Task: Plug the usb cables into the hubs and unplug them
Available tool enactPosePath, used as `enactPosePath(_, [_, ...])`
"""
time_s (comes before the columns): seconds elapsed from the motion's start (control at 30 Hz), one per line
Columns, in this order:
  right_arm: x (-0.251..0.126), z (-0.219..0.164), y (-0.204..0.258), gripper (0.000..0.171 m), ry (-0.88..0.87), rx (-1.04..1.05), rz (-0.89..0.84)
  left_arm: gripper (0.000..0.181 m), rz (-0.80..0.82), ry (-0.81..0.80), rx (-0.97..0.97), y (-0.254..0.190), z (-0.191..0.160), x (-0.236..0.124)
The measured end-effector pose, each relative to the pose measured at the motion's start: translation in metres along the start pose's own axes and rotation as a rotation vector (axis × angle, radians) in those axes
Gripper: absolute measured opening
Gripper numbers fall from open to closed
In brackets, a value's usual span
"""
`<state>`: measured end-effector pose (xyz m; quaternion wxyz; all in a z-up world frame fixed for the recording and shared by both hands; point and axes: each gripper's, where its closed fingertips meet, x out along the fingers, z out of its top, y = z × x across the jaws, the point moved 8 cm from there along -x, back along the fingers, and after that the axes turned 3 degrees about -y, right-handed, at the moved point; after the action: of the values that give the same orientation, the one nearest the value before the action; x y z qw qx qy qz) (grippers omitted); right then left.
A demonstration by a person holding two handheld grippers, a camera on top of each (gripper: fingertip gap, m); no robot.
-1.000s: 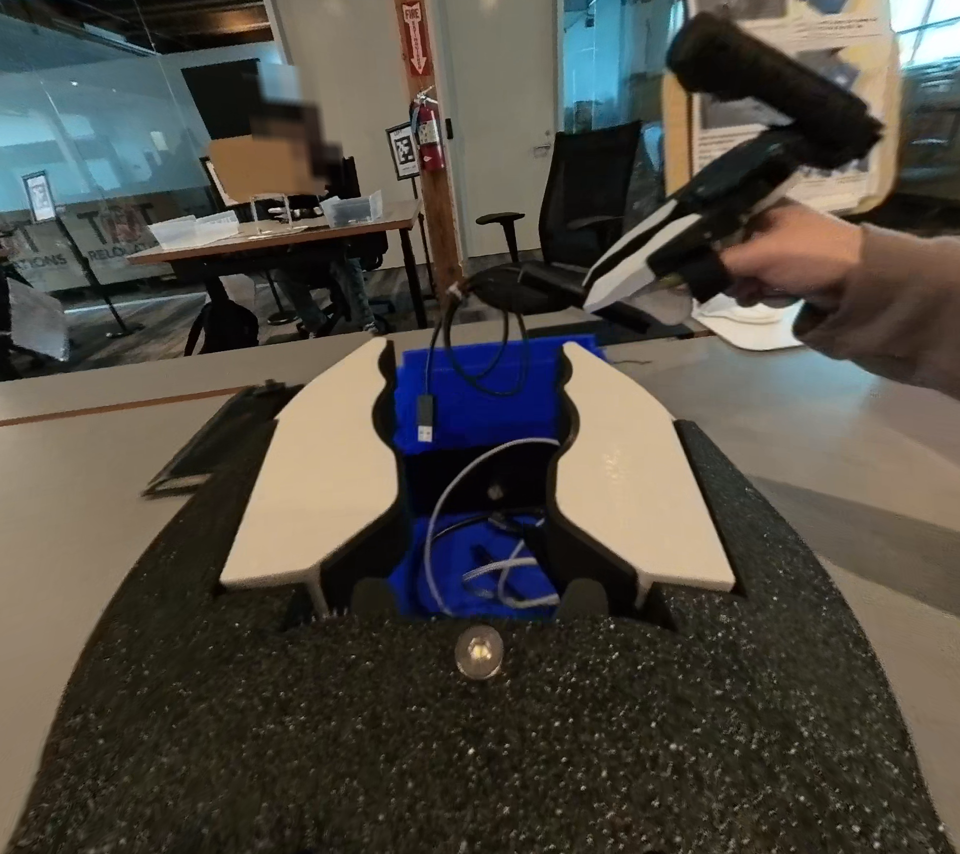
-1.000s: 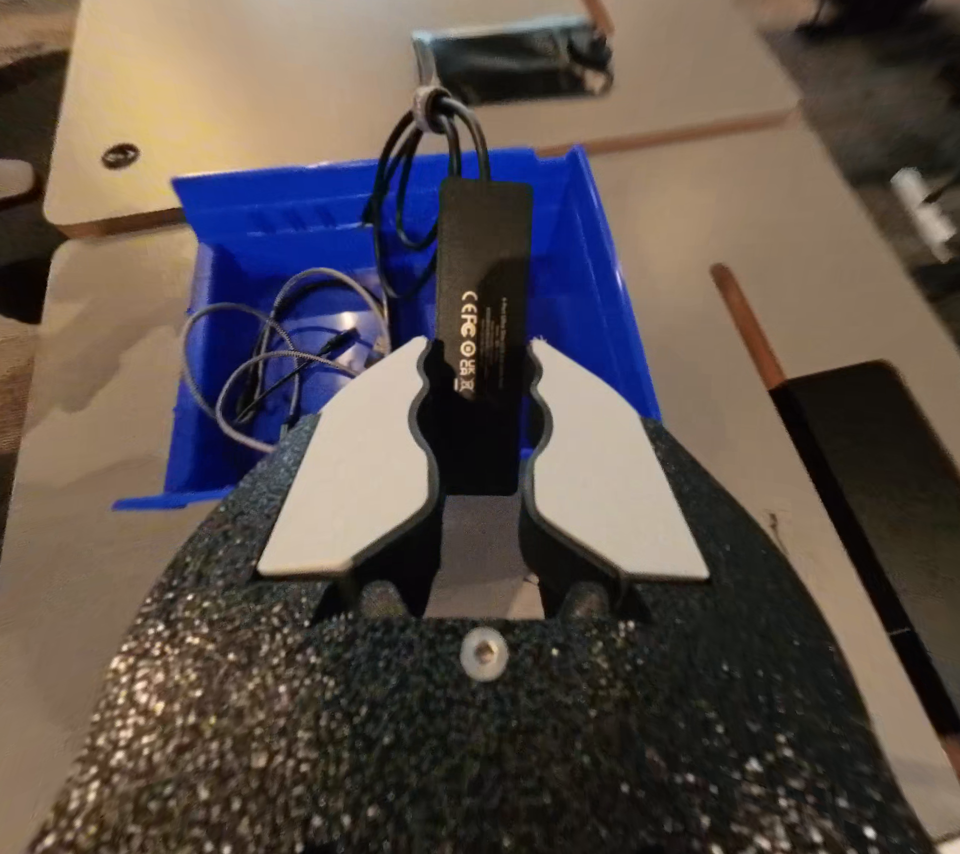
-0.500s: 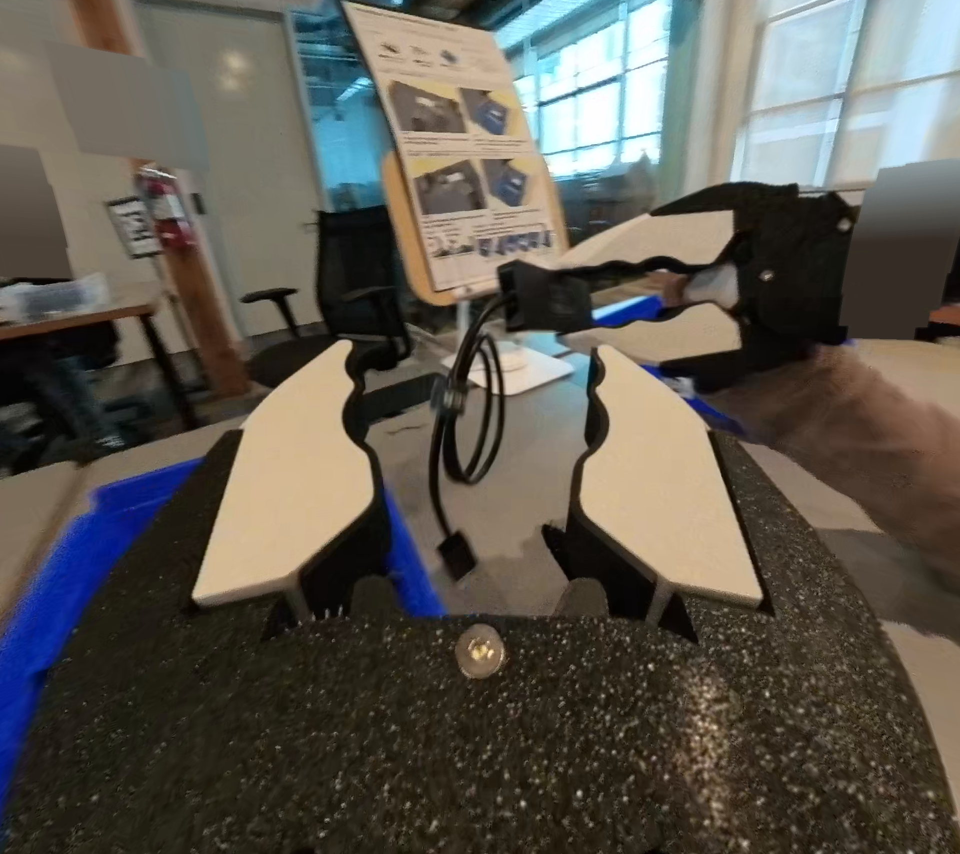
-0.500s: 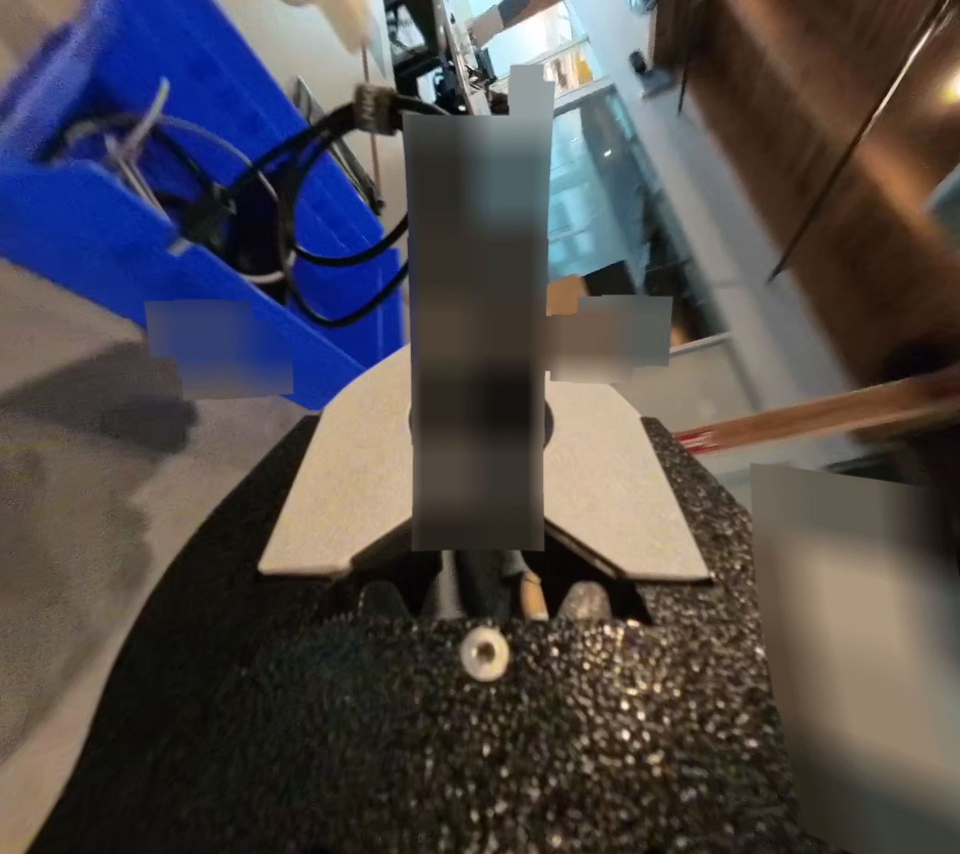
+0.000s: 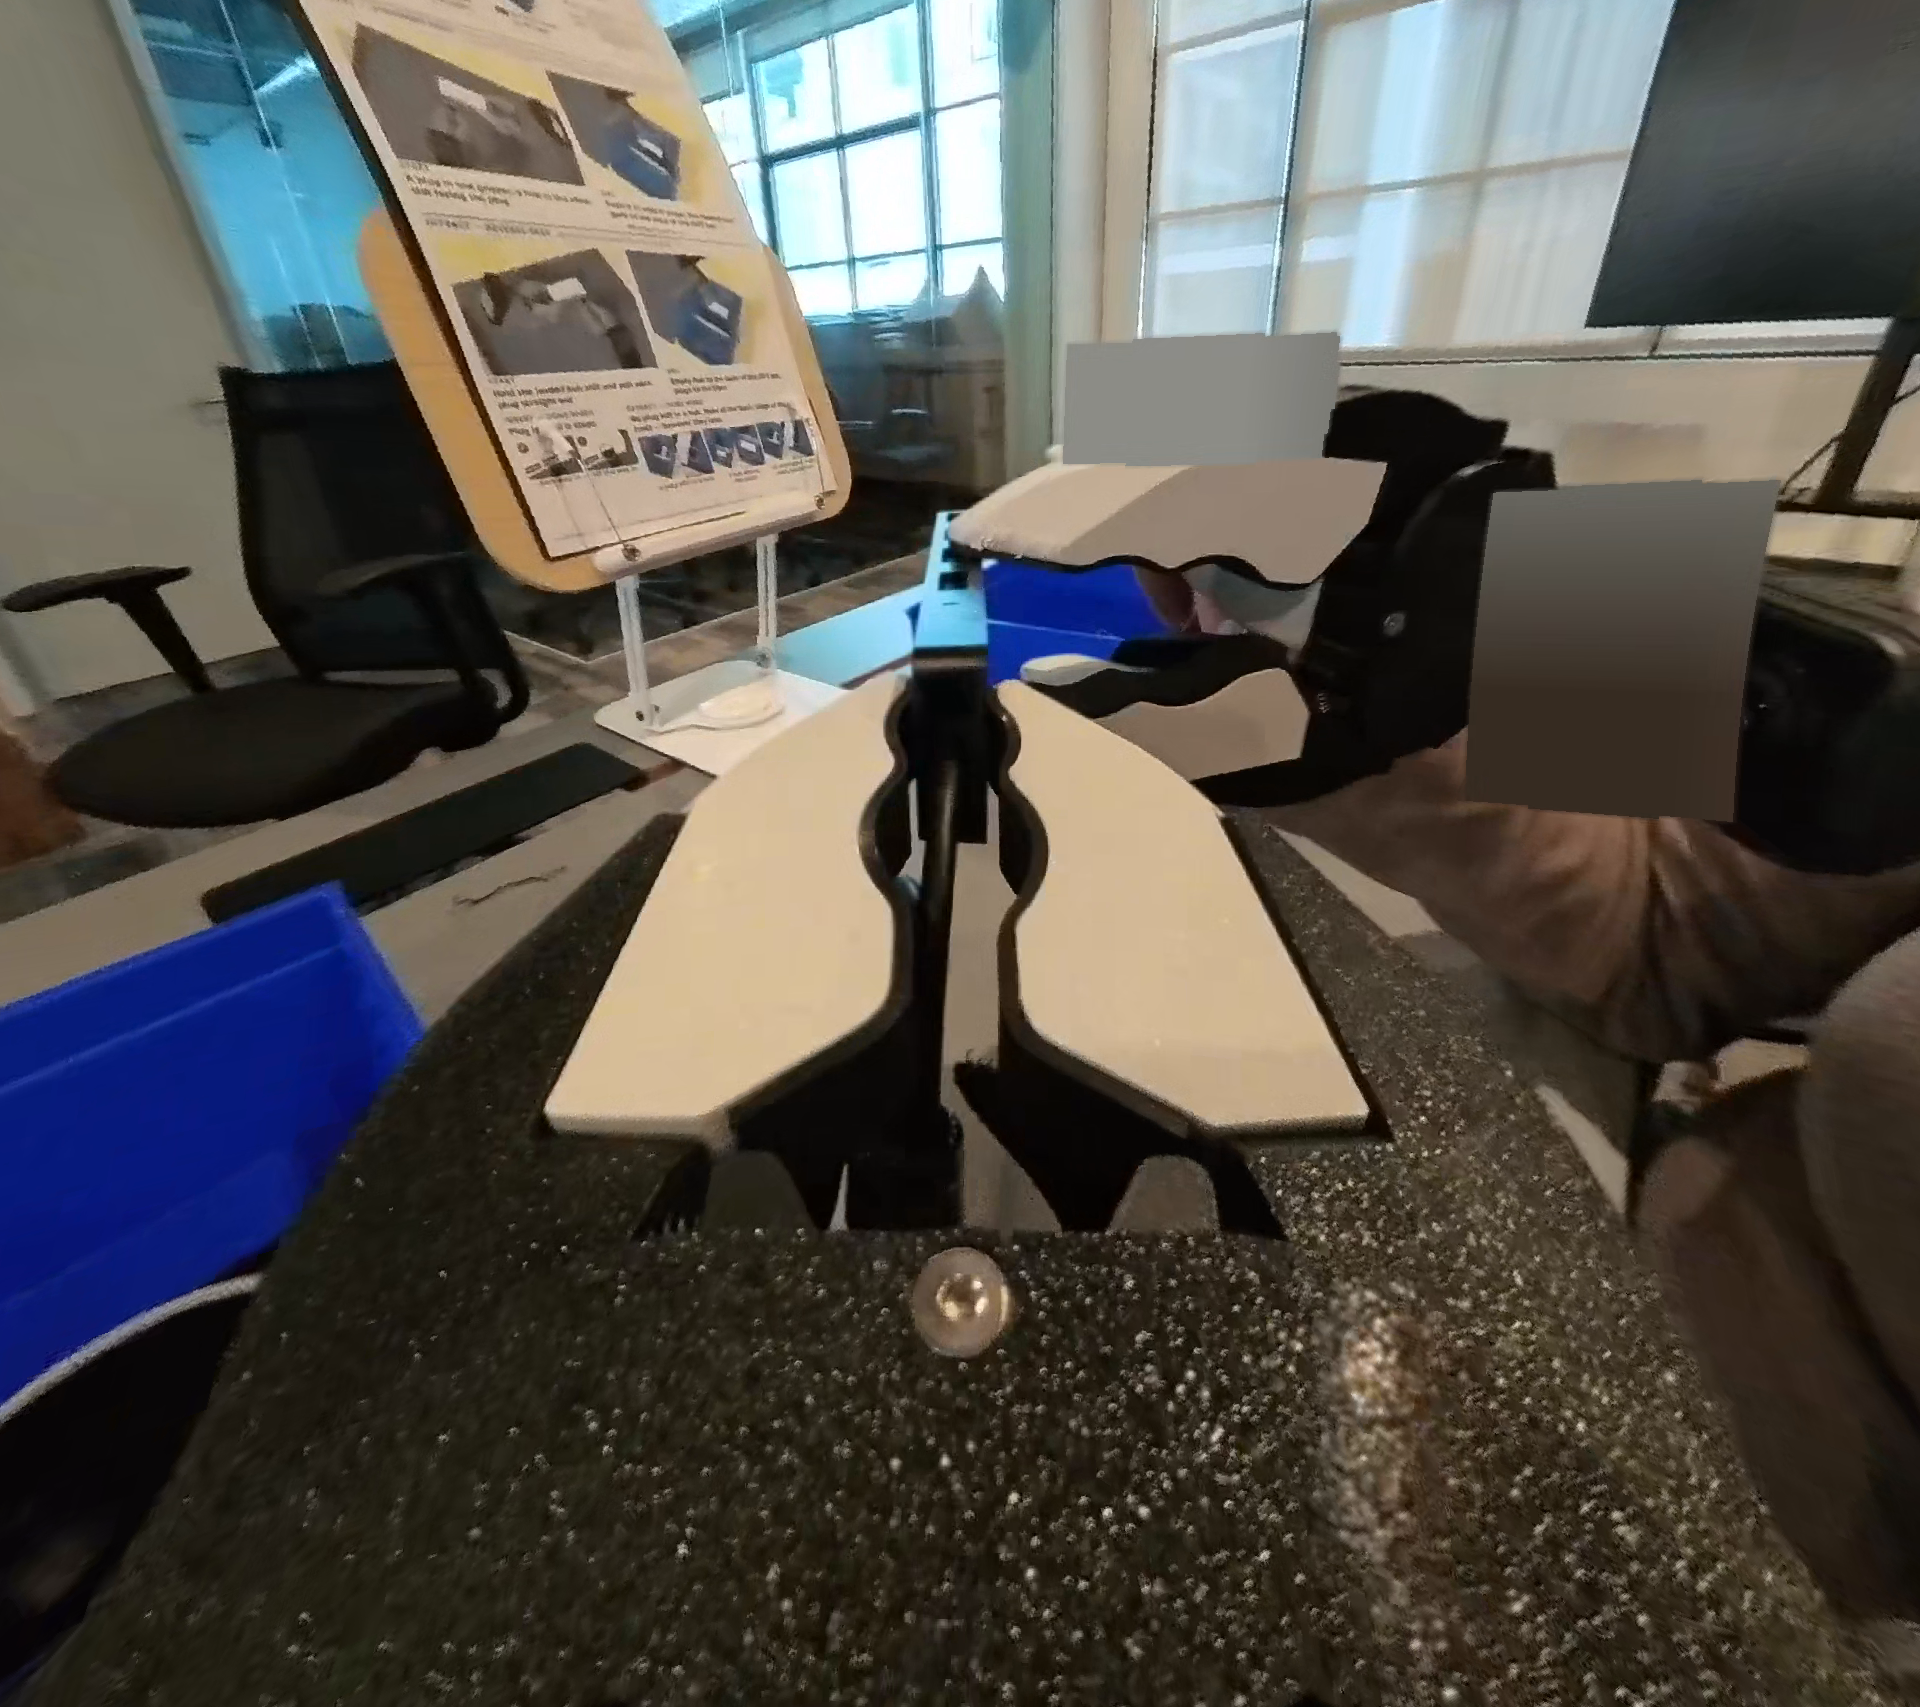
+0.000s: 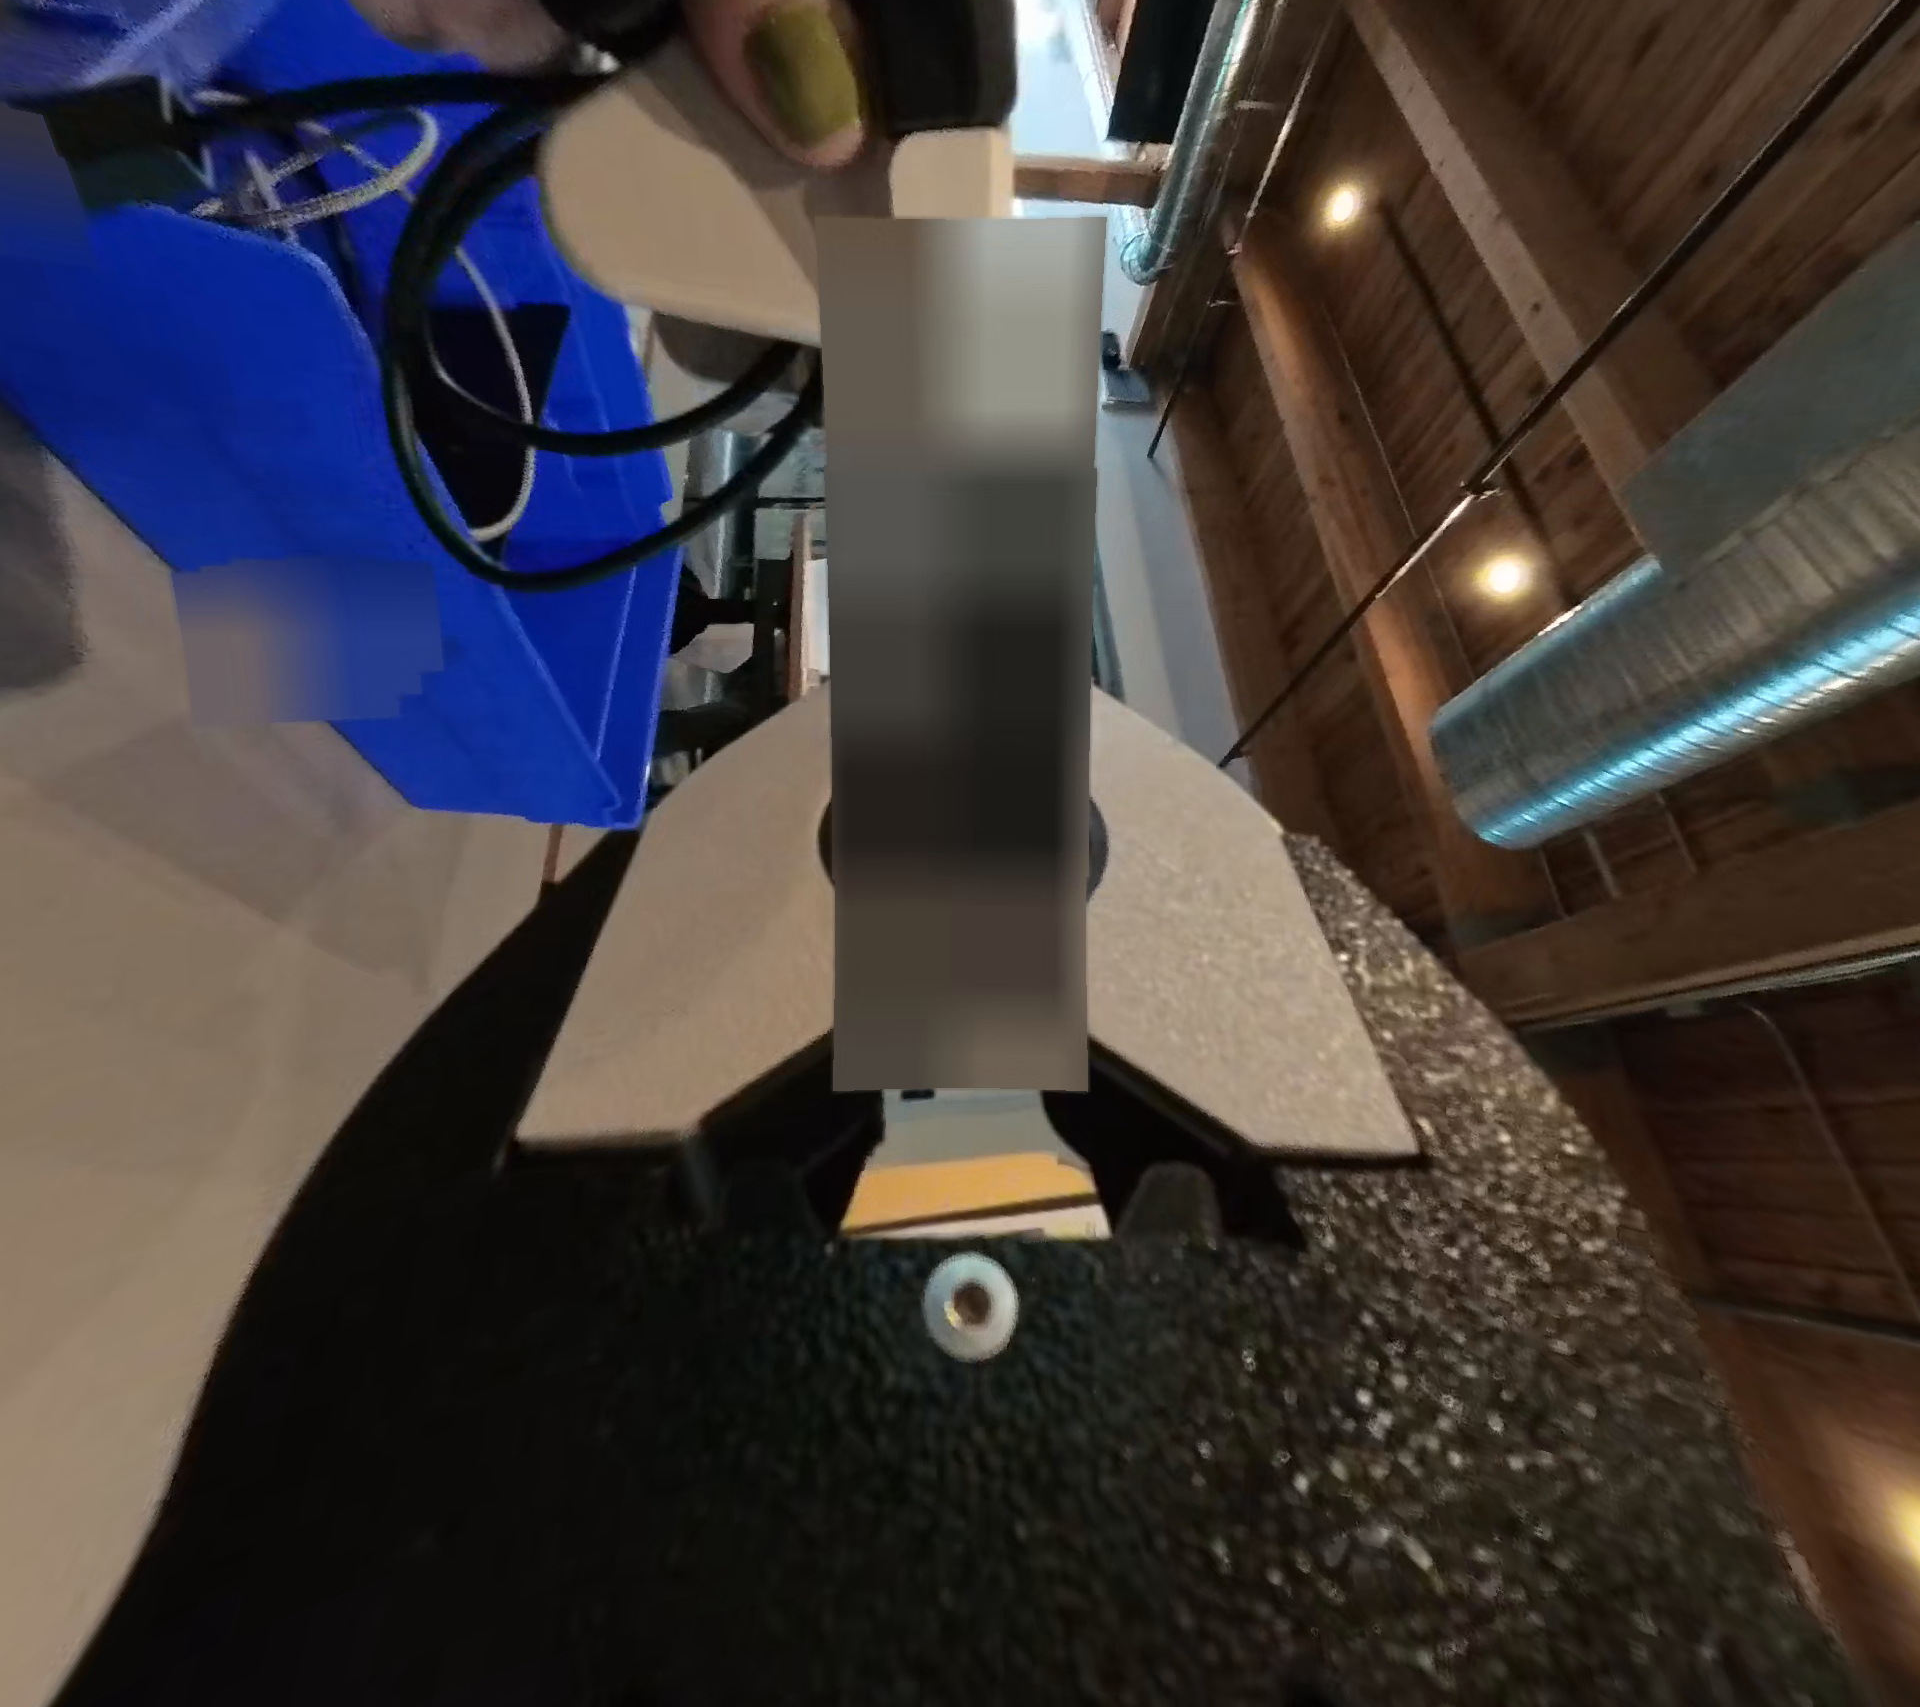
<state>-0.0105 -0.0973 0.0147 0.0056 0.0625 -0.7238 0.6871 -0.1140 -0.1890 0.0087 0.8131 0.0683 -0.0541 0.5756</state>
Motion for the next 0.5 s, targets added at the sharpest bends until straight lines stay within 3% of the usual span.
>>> enactPosePath(0.07, [0.001, 0.000, 0.000, 0.033, -0.028, 0.005, -0.049, 0.011, 0.007, -0.027, 0.037, -0.001, 0.002, -0.001])
enactPosePath(0.2, [-0.002, -0.012, -0.010, 0.053, -0.074, 0.202, -0.107, 0.011, 0.040, -0.199, 0.108, 0.001, 0.008, -0.010])
enactPosePath(0.33, [-0.004, -0.035, -0.025, 0.072, -0.293, 0.749, -0.052, 0.011, 0.032, -0.394, 0.209, -0.002, 0.016, -0.022])
enactPosePath(0.5, [-0.002, -0.050, -0.031, 0.062, -0.786, 1.468, 0.244, 0.013, 0.010, -0.454, 0.252, -0.011, 0.016, -0.021])
